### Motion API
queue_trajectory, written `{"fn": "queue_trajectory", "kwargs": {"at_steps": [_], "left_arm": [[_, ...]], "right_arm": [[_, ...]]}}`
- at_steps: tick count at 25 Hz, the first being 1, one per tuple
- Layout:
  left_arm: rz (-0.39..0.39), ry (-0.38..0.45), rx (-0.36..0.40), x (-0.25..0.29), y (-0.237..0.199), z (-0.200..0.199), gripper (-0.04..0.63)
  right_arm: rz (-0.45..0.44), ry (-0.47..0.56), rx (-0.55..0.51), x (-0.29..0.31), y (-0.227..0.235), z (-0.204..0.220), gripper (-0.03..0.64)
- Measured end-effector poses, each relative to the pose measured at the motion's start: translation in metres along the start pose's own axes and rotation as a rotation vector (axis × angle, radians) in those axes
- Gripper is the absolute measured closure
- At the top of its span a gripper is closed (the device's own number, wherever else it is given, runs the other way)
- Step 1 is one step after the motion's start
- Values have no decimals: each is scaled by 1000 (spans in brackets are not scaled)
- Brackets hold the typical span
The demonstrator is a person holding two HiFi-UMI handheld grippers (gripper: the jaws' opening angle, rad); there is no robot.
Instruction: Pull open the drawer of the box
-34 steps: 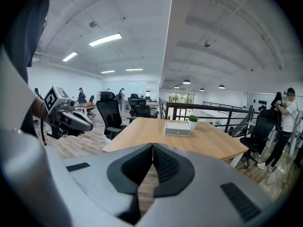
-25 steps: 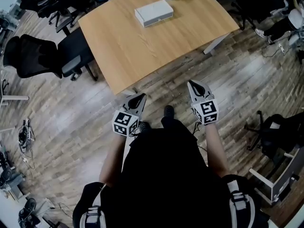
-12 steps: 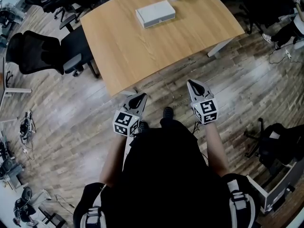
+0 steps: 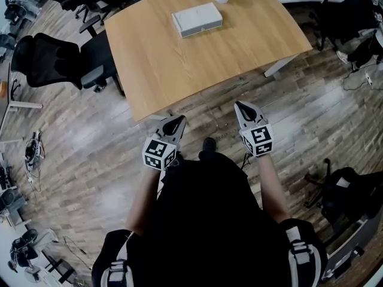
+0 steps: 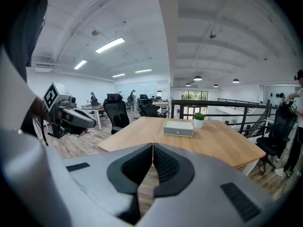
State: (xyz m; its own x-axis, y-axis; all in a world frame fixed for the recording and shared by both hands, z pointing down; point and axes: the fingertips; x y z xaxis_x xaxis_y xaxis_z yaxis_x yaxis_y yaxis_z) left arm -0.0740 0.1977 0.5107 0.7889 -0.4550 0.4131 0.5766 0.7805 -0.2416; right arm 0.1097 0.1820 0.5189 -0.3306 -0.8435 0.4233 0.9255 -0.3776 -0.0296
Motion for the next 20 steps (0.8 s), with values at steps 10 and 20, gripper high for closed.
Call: {"fn": "queue_trajectory", "kwargs": {"at_steps": [10, 20], "left_arm": [[-36, 14, -14, 18, 18, -6, 574], [-43, 14, -13, 17, 11, -10, 574]], "right_arm": [[-53, 1, -9, 1, 19, 8, 592], [-53, -2, 9, 6, 19, 9, 592]]}}
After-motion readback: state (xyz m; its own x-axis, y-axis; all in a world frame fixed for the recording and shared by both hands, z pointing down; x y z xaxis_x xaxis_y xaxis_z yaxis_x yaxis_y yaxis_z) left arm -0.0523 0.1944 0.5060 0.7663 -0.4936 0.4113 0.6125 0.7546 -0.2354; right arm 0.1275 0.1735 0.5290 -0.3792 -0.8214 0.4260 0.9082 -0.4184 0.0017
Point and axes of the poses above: the fingertips, and each gripper's own axes: x forward along the fingers, y to its right, z out of its underside, and after that the axes turned 6 degrees about z, right-handed
